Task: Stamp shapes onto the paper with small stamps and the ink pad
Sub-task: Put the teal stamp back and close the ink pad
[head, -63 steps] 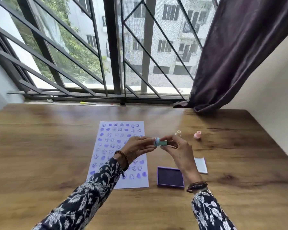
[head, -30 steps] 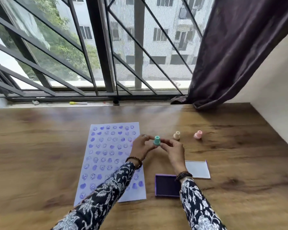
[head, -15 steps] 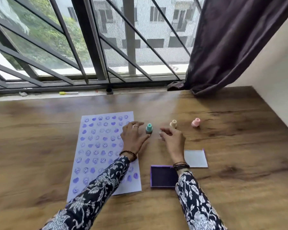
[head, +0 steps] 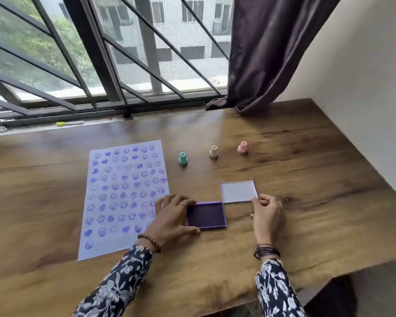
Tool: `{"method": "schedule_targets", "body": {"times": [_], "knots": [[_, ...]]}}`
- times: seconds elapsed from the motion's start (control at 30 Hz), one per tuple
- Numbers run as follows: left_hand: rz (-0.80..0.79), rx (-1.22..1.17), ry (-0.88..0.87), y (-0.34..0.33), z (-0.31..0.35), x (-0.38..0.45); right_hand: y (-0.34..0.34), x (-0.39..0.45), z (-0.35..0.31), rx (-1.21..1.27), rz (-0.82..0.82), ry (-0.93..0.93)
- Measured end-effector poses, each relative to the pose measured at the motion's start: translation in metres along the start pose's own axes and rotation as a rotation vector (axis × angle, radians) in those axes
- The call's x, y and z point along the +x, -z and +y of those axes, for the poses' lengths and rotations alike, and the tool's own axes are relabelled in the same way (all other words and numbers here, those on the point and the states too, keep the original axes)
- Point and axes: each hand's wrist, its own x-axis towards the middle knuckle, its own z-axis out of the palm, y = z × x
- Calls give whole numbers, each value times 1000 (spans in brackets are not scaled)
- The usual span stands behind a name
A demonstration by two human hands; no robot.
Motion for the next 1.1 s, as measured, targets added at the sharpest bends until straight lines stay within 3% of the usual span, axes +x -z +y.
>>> {"method": "schedule_targets", "body": {"times": [0.27,0.33,0.5,0.67,0.83,1.0,1.1], "knots": [[210,7,132,-8,-2,-16,9,-9,-31,176,-75,27],[245,26,183,-11,2,-19,14,-21,-44,162,-52,192],[257,43,247,-15,7,-21,14,-58,-48,-204,-20,838],[176,-37,194,-3,-15,-25,-2,-89,-14,-462,-163,1118],[157,-149,136,9,-32,-24,-12,-99,-10,-415,-313,1066],[231,-213,122,9,-40,-21,-20,-84,-25,-272,-422,490],[308,-282,160,7,-38,-19,-21,-76,-33,-310,-510,378]]}}
